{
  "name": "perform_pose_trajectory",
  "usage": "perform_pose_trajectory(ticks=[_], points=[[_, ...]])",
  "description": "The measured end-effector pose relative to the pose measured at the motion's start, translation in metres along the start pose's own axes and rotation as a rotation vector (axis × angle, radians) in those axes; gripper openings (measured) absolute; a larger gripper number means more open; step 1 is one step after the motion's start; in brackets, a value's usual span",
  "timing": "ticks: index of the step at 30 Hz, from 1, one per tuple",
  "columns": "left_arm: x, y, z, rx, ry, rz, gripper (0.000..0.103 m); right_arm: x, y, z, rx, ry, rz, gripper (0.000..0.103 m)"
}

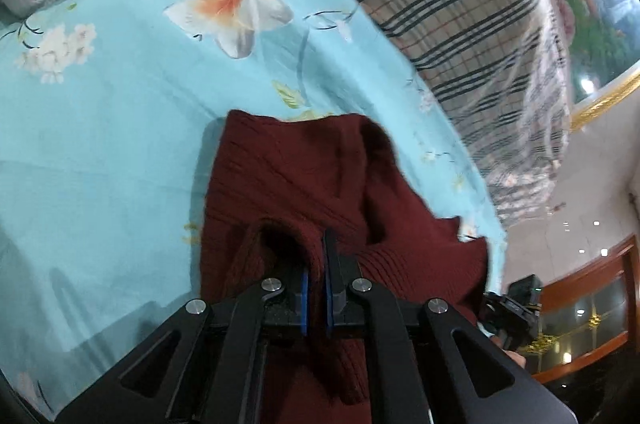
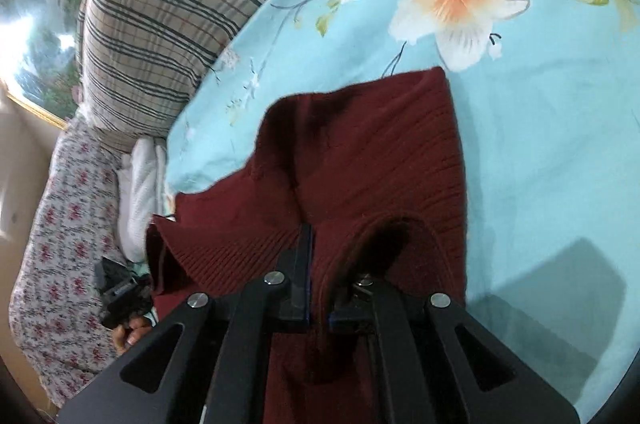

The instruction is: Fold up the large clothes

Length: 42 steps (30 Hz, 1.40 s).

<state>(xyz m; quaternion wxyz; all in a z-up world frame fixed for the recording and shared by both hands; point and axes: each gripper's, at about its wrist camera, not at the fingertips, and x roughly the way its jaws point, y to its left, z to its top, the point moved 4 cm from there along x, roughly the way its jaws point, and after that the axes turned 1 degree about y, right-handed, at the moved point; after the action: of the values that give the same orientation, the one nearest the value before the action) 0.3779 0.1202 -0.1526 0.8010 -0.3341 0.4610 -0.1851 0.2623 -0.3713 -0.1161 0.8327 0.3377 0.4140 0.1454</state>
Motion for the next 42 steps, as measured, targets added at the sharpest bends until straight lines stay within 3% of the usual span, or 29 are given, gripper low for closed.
perform_pose_trajectory(ticks=[1, 3, 7, 9, 13, 17, 19, 22, 27, 34, 42], points=[[-0.007, -0.003, -0.003, 0.007, -0.002, -0.011, 0.010, -0.004, 0.000, 0.000, 0.008, -0.004, 0.011, 0.008], [-0.026, -0.015, -0.013, 0.044, -0.013, -0.027, 0.031, -0.016, 0.004, -0.003, 0.014, -0.018, 0.017, 0.011], [-0.056, -0.053, -0.039, 0.127, -0.020, -0.090, 0.041, -0.049, 0.022, -0.011, -0.037, -0.088, 0.029, 0.032], [-0.051, -0.079, -0.057, 0.192, 0.022, -0.121, 0.046, -0.061, 0.037, -0.017, -0.078, -0.114, 0.038, 0.033], [-0.011, -0.114, -0.080, 0.296, 0.125, -0.116, 0.046, -0.032, 0.067, -0.033, -0.173, -0.012, 0.022, 0.033], [0.028, -0.107, -0.061, 0.311, 0.125, 0.002, 0.042, 0.008, 0.076, -0.036, -0.261, 0.059, -0.082, 0.033], [0.031, -0.094, -0.041, 0.287, 0.090, 0.033, 0.038, 0.017, 0.066, -0.026, -0.240, 0.045, -0.122, 0.033], [0.030, -0.060, 0.001, 0.196, 0.007, 0.145, 0.038, 0.020, 0.041, -0.003, -0.179, -0.004, -0.216, 0.032], [0.026, -0.025, 0.018, 0.107, -0.013, 0.148, 0.034, 0.016, 0.023, 0.016, -0.100, -0.073, -0.208, 0.032], [-0.002, -0.040, -0.014, 0.157, -0.026, 0.159, 0.038, 0.000, 0.044, -0.005, -0.139, -0.075, -0.189, 0.032], [-0.053, -0.055, -0.097, 0.146, 0.019, 0.080, 0.051, -0.023, 0.077, -0.052, -0.177, -0.079, -0.110, 0.032]])
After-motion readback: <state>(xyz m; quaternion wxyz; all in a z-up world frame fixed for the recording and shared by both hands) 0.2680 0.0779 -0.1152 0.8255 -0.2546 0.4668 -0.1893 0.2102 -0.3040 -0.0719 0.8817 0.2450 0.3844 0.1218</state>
